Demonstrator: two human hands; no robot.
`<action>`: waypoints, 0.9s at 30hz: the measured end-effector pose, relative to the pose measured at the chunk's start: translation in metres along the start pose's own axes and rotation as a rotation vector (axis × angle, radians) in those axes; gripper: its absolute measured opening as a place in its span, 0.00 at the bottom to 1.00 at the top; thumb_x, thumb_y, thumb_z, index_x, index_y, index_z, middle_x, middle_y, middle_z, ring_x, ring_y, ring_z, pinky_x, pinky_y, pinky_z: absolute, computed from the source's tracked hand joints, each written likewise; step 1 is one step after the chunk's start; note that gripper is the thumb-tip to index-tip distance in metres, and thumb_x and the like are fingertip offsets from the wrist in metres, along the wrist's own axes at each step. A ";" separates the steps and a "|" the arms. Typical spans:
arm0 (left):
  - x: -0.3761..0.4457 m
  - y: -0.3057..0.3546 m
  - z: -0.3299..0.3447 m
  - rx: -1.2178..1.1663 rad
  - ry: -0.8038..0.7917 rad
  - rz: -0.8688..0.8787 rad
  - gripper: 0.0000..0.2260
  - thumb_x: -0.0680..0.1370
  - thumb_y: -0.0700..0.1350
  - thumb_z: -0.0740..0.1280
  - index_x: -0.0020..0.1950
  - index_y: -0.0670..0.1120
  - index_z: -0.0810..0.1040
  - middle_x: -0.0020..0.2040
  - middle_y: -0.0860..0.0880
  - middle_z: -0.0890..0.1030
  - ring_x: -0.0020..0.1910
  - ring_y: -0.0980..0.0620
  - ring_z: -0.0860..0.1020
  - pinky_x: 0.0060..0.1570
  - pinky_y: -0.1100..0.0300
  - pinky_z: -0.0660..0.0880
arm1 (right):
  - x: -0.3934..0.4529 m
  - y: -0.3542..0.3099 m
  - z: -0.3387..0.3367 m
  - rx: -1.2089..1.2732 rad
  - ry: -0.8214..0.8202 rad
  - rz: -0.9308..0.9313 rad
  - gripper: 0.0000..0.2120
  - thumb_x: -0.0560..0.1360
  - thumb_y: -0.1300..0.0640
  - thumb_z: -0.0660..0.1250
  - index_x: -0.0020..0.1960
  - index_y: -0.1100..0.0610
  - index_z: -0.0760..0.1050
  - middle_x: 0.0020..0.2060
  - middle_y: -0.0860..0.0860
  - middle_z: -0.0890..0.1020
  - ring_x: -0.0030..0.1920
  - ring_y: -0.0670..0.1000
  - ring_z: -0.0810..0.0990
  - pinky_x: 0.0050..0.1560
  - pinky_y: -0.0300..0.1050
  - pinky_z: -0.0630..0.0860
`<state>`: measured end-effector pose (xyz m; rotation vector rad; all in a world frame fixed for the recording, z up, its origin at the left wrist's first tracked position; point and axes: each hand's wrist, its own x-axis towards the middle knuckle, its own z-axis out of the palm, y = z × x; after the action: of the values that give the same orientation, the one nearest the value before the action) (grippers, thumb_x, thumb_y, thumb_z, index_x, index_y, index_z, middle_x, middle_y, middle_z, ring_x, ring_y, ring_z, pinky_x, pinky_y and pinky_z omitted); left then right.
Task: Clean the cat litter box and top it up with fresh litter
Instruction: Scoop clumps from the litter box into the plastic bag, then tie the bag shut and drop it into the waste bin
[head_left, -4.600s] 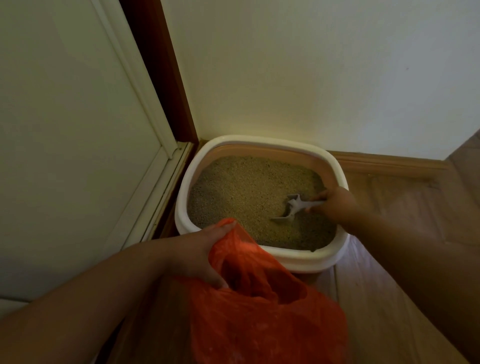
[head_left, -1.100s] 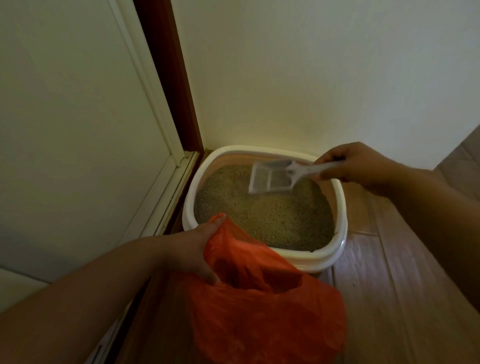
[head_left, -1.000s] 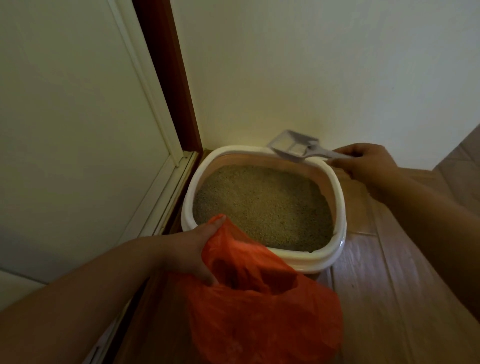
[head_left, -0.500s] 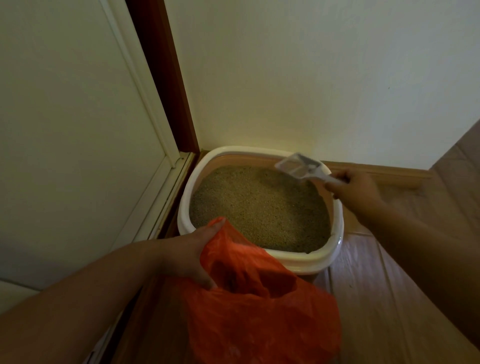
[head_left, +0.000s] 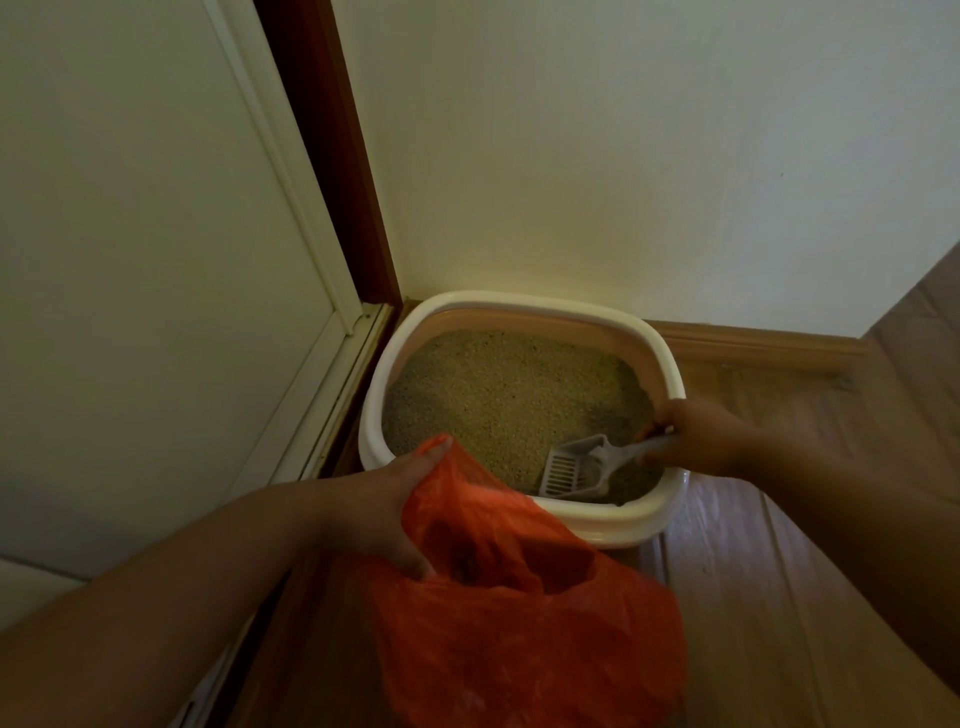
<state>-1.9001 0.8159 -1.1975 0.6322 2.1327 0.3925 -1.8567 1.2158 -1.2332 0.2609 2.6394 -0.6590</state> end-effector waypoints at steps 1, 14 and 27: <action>0.000 0.000 0.000 0.001 0.001 0.001 0.63 0.68 0.52 0.82 0.77 0.67 0.29 0.83 0.51 0.49 0.78 0.49 0.60 0.72 0.53 0.69 | -0.002 0.000 0.000 0.004 -0.010 -0.007 0.07 0.72 0.49 0.76 0.44 0.40 0.79 0.47 0.44 0.81 0.48 0.43 0.79 0.49 0.40 0.78; 0.024 0.016 0.001 0.017 0.186 0.103 0.43 0.75 0.55 0.75 0.82 0.62 0.51 0.82 0.52 0.55 0.78 0.50 0.62 0.71 0.58 0.65 | -0.018 -0.008 0.019 -0.369 0.194 -0.210 0.15 0.75 0.40 0.67 0.59 0.44 0.80 0.57 0.43 0.76 0.58 0.47 0.73 0.60 0.49 0.74; 0.015 0.109 -0.016 0.125 0.108 -0.010 0.22 0.80 0.41 0.64 0.73 0.55 0.74 0.70 0.47 0.75 0.64 0.46 0.76 0.62 0.53 0.76 | -0.103 -0.092 0.043 -0.019 -0.058 0.067 0.16 0.83 0.54 0.60 0.70 0.50 0.72 0.63 0.51 0.79 0.59 0.50 0.79 0.58 0.45 0.76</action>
<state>-1.8887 0.9136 -1.1450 0.6839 2.2758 0.2955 -1.7745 1.1070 -1.1864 0.3181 2.5686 -0.6108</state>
